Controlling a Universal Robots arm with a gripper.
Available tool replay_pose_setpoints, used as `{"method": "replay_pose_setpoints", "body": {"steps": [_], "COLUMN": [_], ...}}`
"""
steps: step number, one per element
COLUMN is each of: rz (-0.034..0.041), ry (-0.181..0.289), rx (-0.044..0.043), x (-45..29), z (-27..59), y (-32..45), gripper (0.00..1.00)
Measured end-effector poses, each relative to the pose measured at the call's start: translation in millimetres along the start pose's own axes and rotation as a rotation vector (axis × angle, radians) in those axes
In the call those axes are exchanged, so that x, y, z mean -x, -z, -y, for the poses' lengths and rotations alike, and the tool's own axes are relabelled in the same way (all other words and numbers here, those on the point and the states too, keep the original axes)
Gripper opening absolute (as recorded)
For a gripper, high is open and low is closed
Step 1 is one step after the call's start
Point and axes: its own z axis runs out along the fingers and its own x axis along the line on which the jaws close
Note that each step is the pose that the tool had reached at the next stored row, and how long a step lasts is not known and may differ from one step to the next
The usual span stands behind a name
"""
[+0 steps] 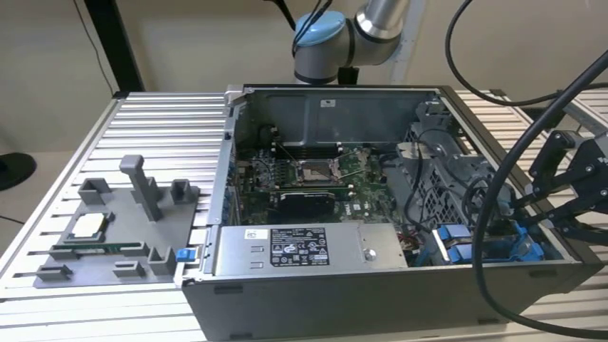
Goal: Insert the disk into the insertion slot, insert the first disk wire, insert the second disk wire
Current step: 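Insert the second disk wire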
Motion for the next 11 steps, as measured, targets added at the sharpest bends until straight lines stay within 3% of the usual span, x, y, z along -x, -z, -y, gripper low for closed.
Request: {"method": "replay_pose_setpoints", "body": {"steps": [11], "rz": [0.0027], "ry": [0.001], "rx": [-0.0006], "x": [-1.4], "z": [0.7], "y": [-4.1], "gripper": [1.0]}}
